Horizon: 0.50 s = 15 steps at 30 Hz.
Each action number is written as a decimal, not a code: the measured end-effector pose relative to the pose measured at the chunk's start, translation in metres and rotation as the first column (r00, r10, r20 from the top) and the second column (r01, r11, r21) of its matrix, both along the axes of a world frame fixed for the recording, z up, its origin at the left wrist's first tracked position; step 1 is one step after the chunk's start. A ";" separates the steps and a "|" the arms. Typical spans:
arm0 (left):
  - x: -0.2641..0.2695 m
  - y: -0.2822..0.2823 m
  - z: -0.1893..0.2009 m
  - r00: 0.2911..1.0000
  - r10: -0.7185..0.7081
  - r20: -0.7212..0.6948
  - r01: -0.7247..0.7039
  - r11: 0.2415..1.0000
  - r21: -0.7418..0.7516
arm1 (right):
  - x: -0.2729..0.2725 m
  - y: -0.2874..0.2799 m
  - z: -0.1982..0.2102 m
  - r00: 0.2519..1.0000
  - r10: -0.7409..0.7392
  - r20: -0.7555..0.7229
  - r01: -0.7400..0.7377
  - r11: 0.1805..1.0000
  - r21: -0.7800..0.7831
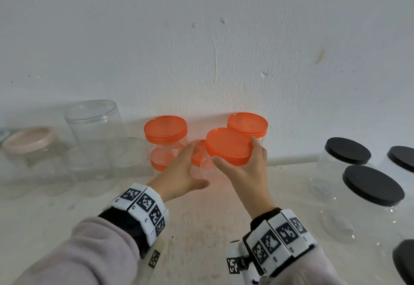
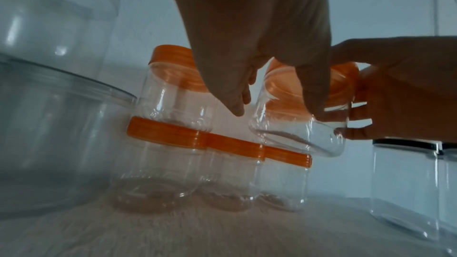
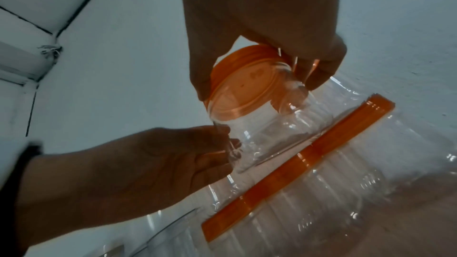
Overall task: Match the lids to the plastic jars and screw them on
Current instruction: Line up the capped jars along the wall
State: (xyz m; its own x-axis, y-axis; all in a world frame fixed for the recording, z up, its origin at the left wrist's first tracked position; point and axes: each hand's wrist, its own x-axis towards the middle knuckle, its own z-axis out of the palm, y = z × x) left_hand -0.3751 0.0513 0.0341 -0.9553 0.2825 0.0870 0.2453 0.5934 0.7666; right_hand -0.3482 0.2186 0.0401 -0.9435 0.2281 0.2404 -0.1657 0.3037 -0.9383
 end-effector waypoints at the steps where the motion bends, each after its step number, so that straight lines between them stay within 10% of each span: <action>1: 0.001 0.000 0.002 1.000 -0.014 0.017 0.013 0.999 0.049 | 0.000 0.000 -0.001 1.000 0.022 0.007 -0.022 1.000 0.004; 15: 0.006 0.016 0.000 0.995 0.050 -0.081 -0.031 0.975 0.219 | 0.074 0.049 0.024 0.992 0.103 -0.079 -0.089 0.982 0.168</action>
